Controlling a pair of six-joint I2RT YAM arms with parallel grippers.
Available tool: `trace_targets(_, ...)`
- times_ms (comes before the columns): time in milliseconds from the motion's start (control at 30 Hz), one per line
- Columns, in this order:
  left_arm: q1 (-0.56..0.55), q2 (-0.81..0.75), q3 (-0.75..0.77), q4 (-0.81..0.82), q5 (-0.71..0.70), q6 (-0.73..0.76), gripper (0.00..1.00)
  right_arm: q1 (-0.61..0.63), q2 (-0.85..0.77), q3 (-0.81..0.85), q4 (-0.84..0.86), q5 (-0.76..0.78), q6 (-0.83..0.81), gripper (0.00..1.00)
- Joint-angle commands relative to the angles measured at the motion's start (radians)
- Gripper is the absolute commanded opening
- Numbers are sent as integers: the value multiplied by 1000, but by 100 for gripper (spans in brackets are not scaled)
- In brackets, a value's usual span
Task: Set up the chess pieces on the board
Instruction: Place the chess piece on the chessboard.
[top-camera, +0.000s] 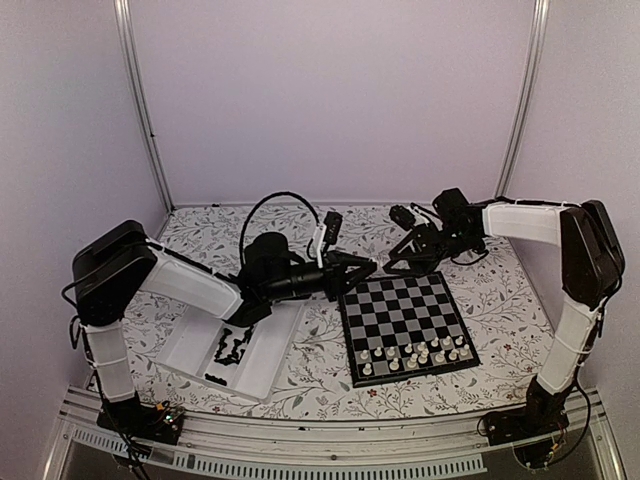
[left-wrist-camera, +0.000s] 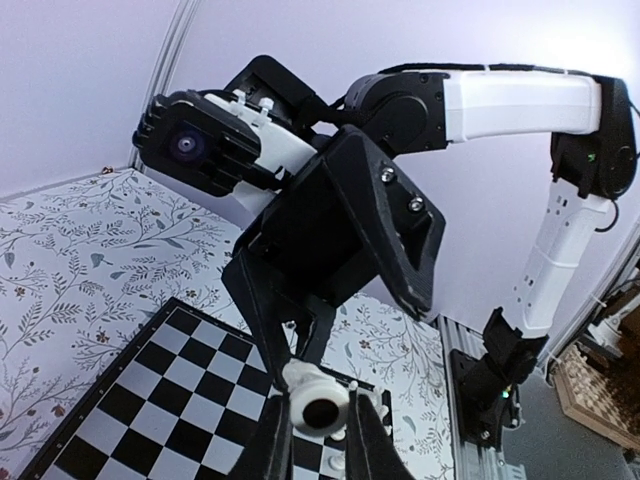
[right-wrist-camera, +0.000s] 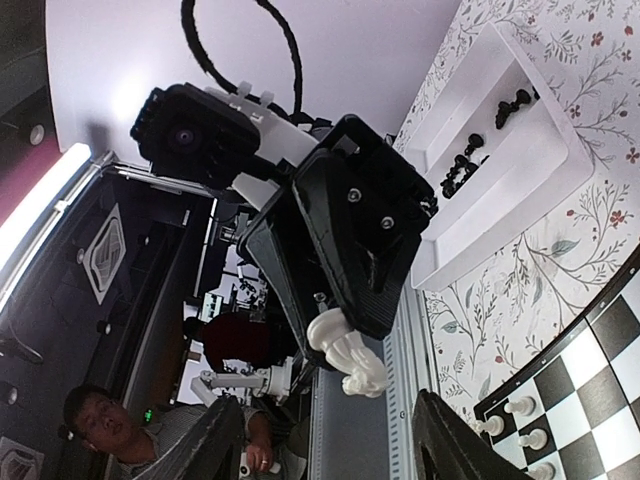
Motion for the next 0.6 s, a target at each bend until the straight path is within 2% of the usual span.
trace_targets(0, -26, 30, 24, 13, 5, 76, 9, 10, 25, -24, 104, -80, 120, 58)
trace_targets(300, -48, 73, 58, 7, 2, 115, 9, 20, 27, -38, 133, -74, 150, 51)
trace_targets(567, -55, 82, 66, -3, -36, 139, 10, 22, 15, -71, 191, -108, 189, 23)
